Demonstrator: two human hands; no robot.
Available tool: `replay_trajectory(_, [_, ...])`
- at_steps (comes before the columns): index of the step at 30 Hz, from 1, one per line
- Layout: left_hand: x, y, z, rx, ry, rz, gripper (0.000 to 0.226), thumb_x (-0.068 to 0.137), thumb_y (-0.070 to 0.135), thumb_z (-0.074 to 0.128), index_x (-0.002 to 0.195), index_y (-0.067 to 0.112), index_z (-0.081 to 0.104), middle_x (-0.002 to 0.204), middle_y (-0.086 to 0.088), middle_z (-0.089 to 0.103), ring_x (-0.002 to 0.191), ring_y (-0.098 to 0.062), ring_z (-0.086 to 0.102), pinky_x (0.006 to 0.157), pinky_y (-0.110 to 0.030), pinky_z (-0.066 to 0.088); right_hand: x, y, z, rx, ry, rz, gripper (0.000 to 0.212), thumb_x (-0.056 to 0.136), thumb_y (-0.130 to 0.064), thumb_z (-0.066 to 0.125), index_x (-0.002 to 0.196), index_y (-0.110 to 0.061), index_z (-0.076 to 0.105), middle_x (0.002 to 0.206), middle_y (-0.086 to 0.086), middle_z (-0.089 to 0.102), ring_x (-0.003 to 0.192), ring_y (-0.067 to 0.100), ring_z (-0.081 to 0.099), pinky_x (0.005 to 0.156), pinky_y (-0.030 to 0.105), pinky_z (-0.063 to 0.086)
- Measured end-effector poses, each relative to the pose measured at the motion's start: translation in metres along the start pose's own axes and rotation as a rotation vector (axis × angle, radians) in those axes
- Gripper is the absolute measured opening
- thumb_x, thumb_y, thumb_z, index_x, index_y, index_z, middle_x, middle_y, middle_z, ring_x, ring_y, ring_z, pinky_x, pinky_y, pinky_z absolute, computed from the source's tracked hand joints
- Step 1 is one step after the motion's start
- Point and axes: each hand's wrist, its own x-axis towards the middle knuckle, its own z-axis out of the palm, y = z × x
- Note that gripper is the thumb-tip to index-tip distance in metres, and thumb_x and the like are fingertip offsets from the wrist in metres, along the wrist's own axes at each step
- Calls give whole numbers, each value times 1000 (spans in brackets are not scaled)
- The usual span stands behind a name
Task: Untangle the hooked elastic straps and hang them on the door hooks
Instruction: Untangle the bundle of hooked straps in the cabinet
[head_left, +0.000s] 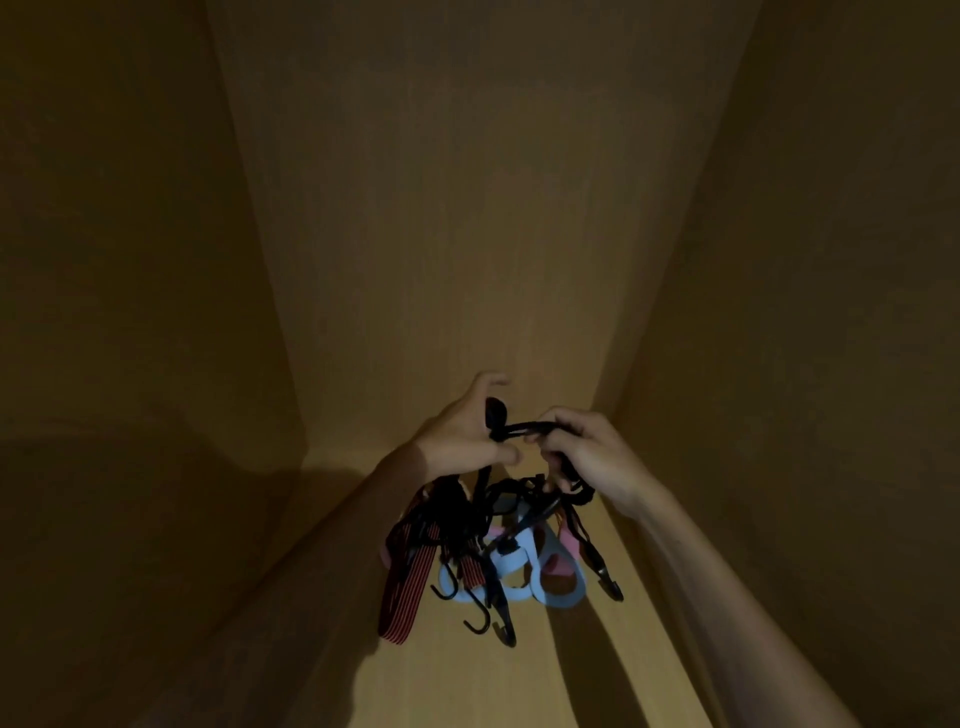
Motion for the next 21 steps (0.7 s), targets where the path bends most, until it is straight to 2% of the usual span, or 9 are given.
replay_trajectory(1, [-1,3,0,-16,-14,31,57,71,21,74,117,33,44,113,7,56,102,-13,57,88,-30,47,0,-1,0,-13,9,-11,13,91,-4,49,89,4,60,52,0,45,41,13,40,45,23,40])
replay_trajectory(3, [-1,4,0,33,-8,77,21,75,17,70,90,23,57,89,5,59,83,-15,57,74,-30,44,2,-2,-4,-74,45,-32,16,90,-12,56,89,3,62,46,-12,45,39,4,39,44,17,31])
replay_trajectory(4, [0,5,-1,59,11,79,12,76,16,68,77,20,57,79,5,57,76,-15,54,69,-29,41,2,-2,-6,-121,63,-43,17,89,-15,59,89,2,63,45,-15,45,39,1,40,44,13,29])
replay_trajectory(6, [-1,5,-3,93,42,67,17,77,17,69,67,18,55,71,6,55,71,-13,52,65,-27,38,2,-1,-12,-215,67,-58,16,86,-18,63,86,-3,67,49,-15,49,44,-1,42,50,14,29])
replay_trajectory(8, [-3,6,-5,90,47,65,18,78,21,70,67,16,57,67,6,61,69,-12,57,65,-25,40,1,2,-17,-312,51,-57,20,88,-23,62,79,-5,67,55,-8,51,46,1,41,52,21,30])
replay_trajectory(11, [-7,7,-8,-20,-16,14,14,80,19,69,80,12,57,68,2,68,64,-11,66,68,-28,51,-2,11,-21,-443,44,-73,29,92,-32,57,72,-12,63,53,-5,49,43,4,39,47,23,31])
replay_trajectory(14, [-10,5,-16,-19,-63,-32,9,80,8,63,88,13,60,72,-1,65,62,-10,65,69,-32,52,-4,23,-26,-508,88,-104,33,92,-37,54,81,-10,69,51,-6,44,41,3,35,46,23,27])
replay_trajectory(18, [-13,3,-16,-34,-62,-54,5,89,14,55,93,11,54,65,-4,66,61,-11,65,73,-34,52,-7,32,-24,-496,96,-125,40,93,-39,52,83,-3,65,53,-9,42,41,2,39,46,18,26])
replay_trajectory(21, [-11,6,-7,-119,-21,-32,2,93,13,45,91,13,44,65,-7,59,62,-18,59,74,-36,49,-11,36,-6,-434,28,-113,32,88,-47,56,95,-16,62,61,-13,52,49,-5,49,50,18,34])
